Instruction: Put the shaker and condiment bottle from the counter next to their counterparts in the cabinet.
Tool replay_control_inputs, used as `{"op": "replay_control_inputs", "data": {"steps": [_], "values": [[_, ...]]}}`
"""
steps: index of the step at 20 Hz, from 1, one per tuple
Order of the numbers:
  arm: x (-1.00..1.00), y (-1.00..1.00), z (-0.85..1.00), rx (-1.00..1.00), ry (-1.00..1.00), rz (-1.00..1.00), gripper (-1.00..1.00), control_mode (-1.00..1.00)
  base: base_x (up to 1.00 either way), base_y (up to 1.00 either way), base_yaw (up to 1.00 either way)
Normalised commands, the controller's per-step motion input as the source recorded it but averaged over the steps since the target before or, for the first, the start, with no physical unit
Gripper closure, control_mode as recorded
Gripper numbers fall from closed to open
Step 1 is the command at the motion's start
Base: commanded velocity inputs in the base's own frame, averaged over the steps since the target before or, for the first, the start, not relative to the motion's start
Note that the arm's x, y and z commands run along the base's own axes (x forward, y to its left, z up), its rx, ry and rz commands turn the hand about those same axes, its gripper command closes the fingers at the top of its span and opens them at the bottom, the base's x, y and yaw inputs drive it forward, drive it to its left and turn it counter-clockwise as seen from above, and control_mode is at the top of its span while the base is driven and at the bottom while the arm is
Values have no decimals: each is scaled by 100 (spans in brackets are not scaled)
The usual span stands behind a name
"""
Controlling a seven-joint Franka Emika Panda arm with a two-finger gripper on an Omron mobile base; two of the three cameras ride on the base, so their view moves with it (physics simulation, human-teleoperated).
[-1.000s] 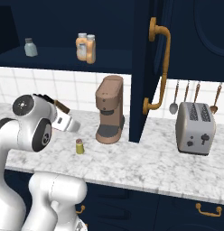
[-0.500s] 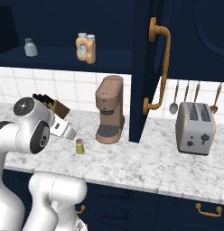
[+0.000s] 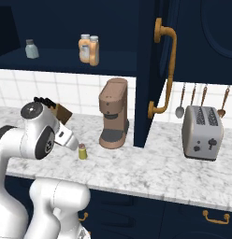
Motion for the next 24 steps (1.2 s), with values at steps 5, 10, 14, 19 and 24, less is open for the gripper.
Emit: {"op": "replay_control_inputs", "data": {"steps": [5,10,14,19,24], "values": [[4,0,-31,0,0,0,-100,-100,0,0,0],[22,0,-36,-1,-1,0,-100,-100,0,0,0],[44,0,-31,-1,0,0,-100,-100,0,0,0],[48,0,-24,0,0,0,-100,-100,0,0,0],[48,0,-23,0,0,0,-100,-100,0,0,0]]}}
